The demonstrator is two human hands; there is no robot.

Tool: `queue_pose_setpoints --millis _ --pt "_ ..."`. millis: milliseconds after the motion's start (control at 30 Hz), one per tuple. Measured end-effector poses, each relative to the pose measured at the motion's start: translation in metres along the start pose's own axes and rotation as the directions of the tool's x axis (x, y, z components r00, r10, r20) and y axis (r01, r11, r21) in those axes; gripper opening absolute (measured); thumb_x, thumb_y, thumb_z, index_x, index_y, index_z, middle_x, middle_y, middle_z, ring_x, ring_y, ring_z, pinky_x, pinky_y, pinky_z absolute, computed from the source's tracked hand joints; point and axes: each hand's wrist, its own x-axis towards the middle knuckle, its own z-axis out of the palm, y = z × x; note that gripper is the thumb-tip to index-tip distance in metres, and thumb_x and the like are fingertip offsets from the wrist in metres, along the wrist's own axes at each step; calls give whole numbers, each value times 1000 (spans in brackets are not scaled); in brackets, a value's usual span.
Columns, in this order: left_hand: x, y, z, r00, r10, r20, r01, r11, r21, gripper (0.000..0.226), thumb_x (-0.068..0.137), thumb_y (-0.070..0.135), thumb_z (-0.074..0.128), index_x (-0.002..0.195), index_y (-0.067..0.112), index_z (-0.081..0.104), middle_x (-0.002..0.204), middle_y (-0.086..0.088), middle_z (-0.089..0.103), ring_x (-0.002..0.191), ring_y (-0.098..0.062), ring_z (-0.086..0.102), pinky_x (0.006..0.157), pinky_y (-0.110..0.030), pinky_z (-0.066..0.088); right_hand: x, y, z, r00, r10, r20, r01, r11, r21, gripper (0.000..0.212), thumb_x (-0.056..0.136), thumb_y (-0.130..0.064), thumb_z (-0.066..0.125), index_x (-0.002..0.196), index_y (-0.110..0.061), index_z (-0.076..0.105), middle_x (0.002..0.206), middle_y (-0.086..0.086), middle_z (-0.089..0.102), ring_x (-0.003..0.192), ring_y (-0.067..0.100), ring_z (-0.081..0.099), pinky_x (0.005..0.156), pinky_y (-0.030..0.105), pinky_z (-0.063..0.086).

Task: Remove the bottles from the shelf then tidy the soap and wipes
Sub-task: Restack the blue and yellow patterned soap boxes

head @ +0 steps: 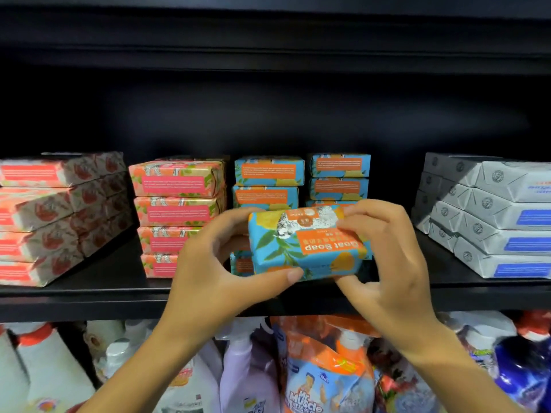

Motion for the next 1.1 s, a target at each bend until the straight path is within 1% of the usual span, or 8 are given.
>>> queue_pose_setpoints --millis 167,333,400,467,533,800,933,1100 --pt "11 0 -5 986 9 -164 18 986 163 58 53 49 79 104 26 65 98 14 72 90 -3 68 72 -20 55 -10 11 -10 970 199 139 -202 979 9 34 82 -32 62 109 -13 59 110 -8 55 110 5 52 93 17 41" --pt "9 -8 4 960 137 -245 -34 923 383 46 63 56 71 106 47 57 99 28 67 94 5 63 80 -21 52 -28 23 -10 851 298 433 -276 954 -115 43 78 -60 53 106 -29 61 109 -20 55 108 0 52 88 22 45" --pt "9 -12 7 939 215 -268 -59 870 489 55 68 58 65 120 43 53 110 29 61 104 3 58 90 -17 46 -35 27 -9 799 327 504 -286 945 -160 49 75 -67 48 107 -32 61 109 -23 55 107 -2 50 87 21 46" --pt "11 -17 6 918 316 -238 -117 792 599 62 76 53 62 127 18 57 122 15 54 115 0 49 99 -12 36 -39 28 -8 795 329 510 -274 944 -182 50 75 -67 46 106 -31 62 107 -23 56 105 -3 48 85 20 47" --pt "15 -20 3 903 391 -180 -172 711 682 52 82 45 61 120 9 63 122 7 56 117 -6 48 102 -15 34 -40 29 -8 807 318 499 -257 948 -188 49 76 -66 46 105 -30 63 105 -21 57 103 -3 48 82 18 46" --pt "25 -26 -3 892 439 -109 -205 607 767 26 86 22 65 107 6 67 107 -7 67 103 -22 58 92 -23 38 -42 27 -7 817 297 494 -221 953 -209 48 79 -64 44 105 -29 64 104 -21 59 104 -2 47 78 11 42" --pt "21 -26 -1 870 481 -105 -230 585 778 23 84 15 67 105 5 67 108 -10 65 103 -26 57 91 -23 37 -40 27 -9 812 296 503 -240 955 -173 46 79 -62 47 104 -28 65 104 -21 60 103 -1 50 80 16 47" --pt "-3 -30 12 834 539 -116 -309 631 712 17 80 14 73 90 1 69 94 -10 64 89 -22 58 79 -30 46 -23 33 -14 878 371 304 -360 928 -95 35 83 -42 64 112 -23 63 113 -14 59 107 -1 51 92 9 38"
